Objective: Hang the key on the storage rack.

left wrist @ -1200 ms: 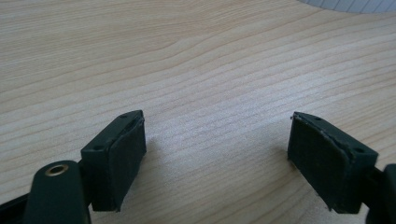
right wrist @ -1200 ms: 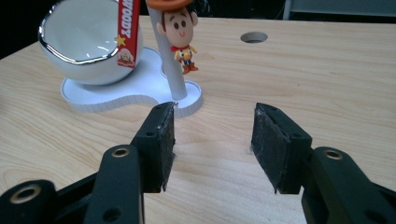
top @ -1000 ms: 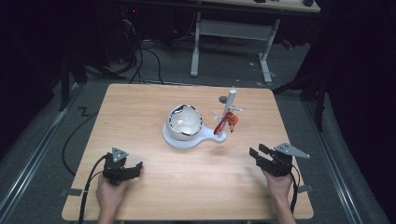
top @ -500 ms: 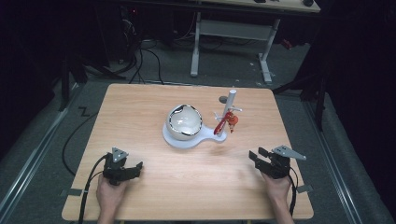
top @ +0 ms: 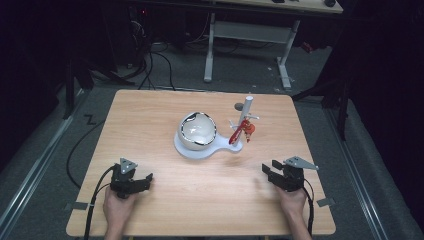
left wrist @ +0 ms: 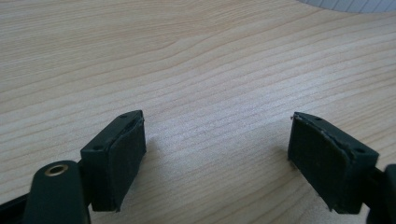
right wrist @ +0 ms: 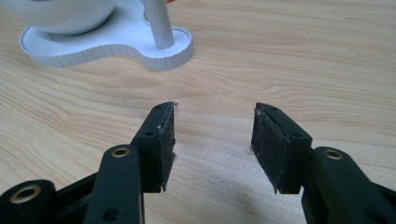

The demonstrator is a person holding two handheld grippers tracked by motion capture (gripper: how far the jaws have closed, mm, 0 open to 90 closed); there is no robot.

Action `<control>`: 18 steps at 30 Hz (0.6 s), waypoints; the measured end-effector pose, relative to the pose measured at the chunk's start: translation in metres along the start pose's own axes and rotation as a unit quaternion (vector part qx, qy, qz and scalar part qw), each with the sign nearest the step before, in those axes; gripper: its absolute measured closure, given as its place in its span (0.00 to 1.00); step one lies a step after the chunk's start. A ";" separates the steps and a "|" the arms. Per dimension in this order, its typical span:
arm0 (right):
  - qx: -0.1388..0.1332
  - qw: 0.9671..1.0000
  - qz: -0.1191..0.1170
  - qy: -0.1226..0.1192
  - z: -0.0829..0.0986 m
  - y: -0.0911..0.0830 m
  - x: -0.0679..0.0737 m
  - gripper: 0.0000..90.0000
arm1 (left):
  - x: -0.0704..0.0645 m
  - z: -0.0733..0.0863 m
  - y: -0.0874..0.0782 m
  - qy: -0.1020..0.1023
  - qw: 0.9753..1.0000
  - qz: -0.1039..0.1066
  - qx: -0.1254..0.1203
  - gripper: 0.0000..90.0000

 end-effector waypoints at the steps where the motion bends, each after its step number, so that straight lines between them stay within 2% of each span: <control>1: 0.002 1.000 0.001 -0.001 0.001 0.001 0.000 0.55 | 0.000 0.000 0.000 0.000 1.000 0.000 0.000 0.22; 18: 0.036 0.999 0.008 -0.021 0.013 0.014 0.003 0.55 | 0.000 0.000 0.000 0.000 1.000 0.000 0.000 0.22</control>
Point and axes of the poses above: each handheld gripper's, and its own axes: y roughly forward along the jaws, z roughly out of its underside, x roughly to its left, the point moved 10 cm from there along y, roughly forward along the jaws, and after that the axes turned 13 degrees about -y, right-handed, at the moved point
